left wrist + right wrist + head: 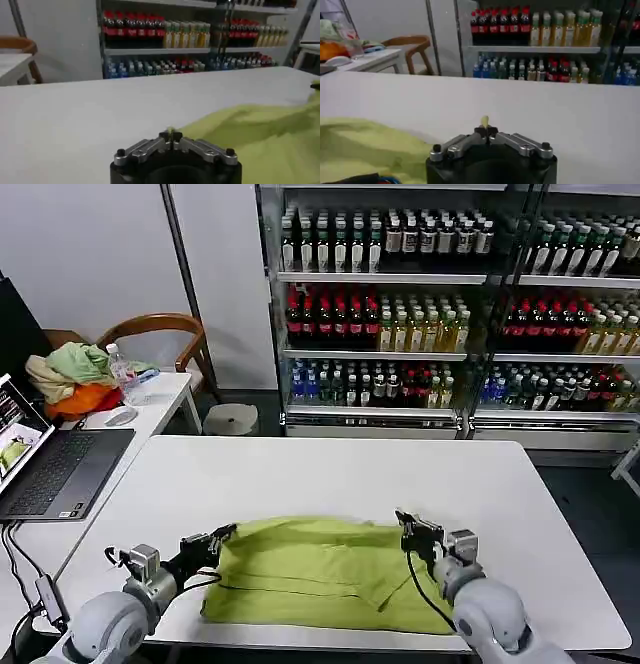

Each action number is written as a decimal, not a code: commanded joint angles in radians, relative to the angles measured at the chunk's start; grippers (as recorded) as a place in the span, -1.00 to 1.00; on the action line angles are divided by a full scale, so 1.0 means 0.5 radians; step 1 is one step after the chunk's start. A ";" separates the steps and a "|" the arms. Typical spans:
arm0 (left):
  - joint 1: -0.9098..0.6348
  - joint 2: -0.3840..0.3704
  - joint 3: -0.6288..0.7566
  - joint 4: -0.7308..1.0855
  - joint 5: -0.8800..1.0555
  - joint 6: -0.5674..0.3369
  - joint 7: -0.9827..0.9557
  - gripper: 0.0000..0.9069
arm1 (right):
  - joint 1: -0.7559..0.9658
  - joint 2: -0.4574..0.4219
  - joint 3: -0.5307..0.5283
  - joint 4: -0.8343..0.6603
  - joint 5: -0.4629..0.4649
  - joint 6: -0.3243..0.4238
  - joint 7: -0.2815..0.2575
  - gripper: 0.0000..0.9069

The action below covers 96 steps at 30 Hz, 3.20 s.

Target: Fold and organize the clothes.

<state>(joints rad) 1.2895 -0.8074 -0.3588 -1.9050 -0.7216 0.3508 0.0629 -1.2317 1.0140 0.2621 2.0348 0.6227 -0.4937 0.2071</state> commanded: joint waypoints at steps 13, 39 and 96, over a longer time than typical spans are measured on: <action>0.252 0.073 -0.143 -0.102 0.020 -0.041 0.016 -0.91 | -0.428 0.023 0.157 0.275 -0.066 0.032 -0.003 -1.00; 0.394 0.108 -0.166 -0.195 0.109 0.000 -0.017 1.00 | -0.504 -0.007 0.196 0.201 -0.135 0.035 -0.029 1.00; 0.276 -0.179 0.429 -0.318 -0.061 -0.003 -1.169 -0.91 | -0.695 0.012 0.453 0.403 -0.402 0.142 -0.051 1.00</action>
<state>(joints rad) 1.4296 -0.8905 -0.1627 -2.0689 -0.7720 0.3439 -0.5272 -1.5788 1.0211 0.4889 2.2402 0.4270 -0.4240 0.1811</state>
